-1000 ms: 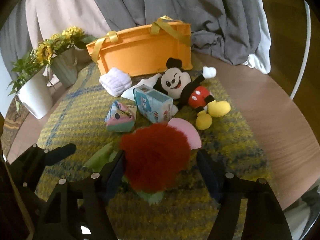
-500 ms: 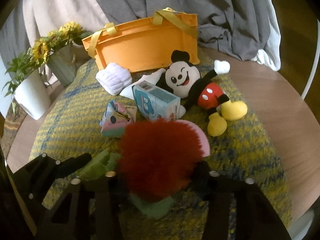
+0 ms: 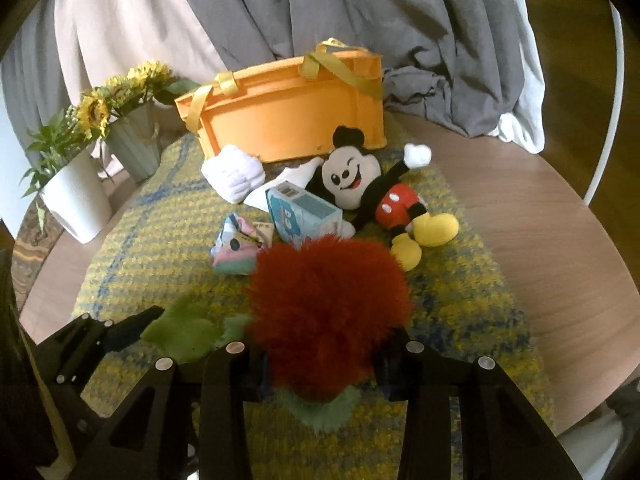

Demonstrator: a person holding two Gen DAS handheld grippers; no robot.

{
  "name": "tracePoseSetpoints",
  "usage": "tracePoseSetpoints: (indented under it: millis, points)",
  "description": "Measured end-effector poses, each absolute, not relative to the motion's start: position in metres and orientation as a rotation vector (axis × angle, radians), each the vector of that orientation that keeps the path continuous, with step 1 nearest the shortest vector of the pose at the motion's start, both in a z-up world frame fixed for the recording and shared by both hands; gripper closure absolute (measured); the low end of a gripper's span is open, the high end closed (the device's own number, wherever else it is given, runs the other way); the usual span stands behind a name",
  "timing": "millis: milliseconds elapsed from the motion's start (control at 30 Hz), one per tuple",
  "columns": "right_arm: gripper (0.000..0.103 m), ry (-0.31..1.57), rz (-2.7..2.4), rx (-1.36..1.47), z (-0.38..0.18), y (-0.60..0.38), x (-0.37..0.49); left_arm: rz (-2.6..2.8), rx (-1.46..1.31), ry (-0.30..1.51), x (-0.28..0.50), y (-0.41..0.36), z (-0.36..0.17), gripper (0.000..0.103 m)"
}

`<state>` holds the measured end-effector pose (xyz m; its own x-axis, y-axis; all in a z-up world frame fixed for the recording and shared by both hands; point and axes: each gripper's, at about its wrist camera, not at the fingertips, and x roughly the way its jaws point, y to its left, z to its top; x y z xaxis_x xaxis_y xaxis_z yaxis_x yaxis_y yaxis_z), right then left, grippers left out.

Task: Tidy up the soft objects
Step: 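Grasp the red fluffy pom-pom with the right tool while the left tool grasps the green plush, then lift both held toys and carry them over the orange crate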

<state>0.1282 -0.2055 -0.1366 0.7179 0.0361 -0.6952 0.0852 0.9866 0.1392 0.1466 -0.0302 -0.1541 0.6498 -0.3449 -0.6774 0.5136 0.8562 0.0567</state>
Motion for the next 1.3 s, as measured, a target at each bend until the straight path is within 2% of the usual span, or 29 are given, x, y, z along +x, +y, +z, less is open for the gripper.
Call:
tracePoseSetpoints:
  millis: [600,933,1300]
  points:
    - [0.064,0.63,-0.031,0.152,-0.073,-0.202,0.121,-0.401,0.05,0.613,0.162,0.009,-0.064,0.043]
    - [0.064,0.526,-0.053,0.157,-0.03,-0.181,0.144,-0.452,0.047,0.526,0.199,0.03,-0.023,0.043]
    - [0.064,0.449,-0.131,0.177,-0.009,-0.155,0.164,-0.499,0.083,0.438,0.232,0.049,0.001,0.043]
